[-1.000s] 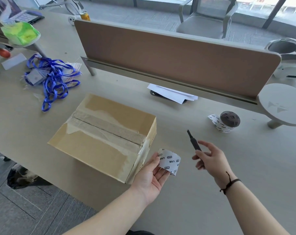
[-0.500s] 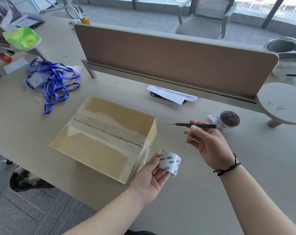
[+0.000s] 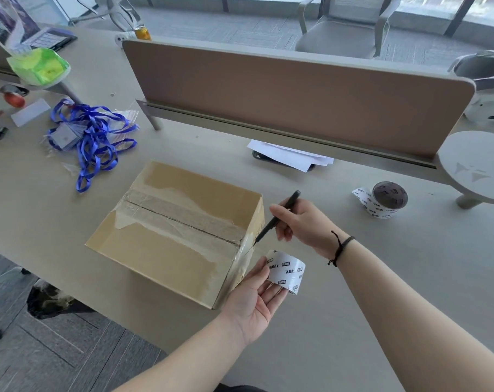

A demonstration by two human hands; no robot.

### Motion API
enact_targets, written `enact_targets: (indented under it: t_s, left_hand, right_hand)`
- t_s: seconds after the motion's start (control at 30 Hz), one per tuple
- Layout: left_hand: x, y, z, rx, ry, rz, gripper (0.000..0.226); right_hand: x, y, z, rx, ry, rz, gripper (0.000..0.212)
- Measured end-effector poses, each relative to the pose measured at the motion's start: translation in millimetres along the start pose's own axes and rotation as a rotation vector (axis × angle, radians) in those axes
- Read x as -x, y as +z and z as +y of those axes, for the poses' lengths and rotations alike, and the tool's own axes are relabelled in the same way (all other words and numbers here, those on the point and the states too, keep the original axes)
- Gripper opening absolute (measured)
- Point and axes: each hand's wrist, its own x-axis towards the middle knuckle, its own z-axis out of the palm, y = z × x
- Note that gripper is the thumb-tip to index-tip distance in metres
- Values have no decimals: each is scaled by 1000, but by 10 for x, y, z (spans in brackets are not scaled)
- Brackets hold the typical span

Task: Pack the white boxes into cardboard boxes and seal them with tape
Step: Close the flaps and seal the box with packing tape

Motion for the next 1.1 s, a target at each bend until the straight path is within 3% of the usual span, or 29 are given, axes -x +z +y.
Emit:
enact_targets:
  t_s: [0.17,0.7,0.93,1.1]
  left_hand:
    - [5,19,-4,0,4,5,30]
    - [26,34,4,7,-8,17,30]
    - [7,-14,9,-20,-31,54,29]
    - [-51,-1,45,-69,-26,113,23]
  right_hand:
    - [-47,71,-113,164,-65,-57,44]
    - [-124,84,-242,282,-126,-69,33]
    - [-268,-233,-217,259,-85,216,20]
    - [-155,-329,-75,82,10,345,17]
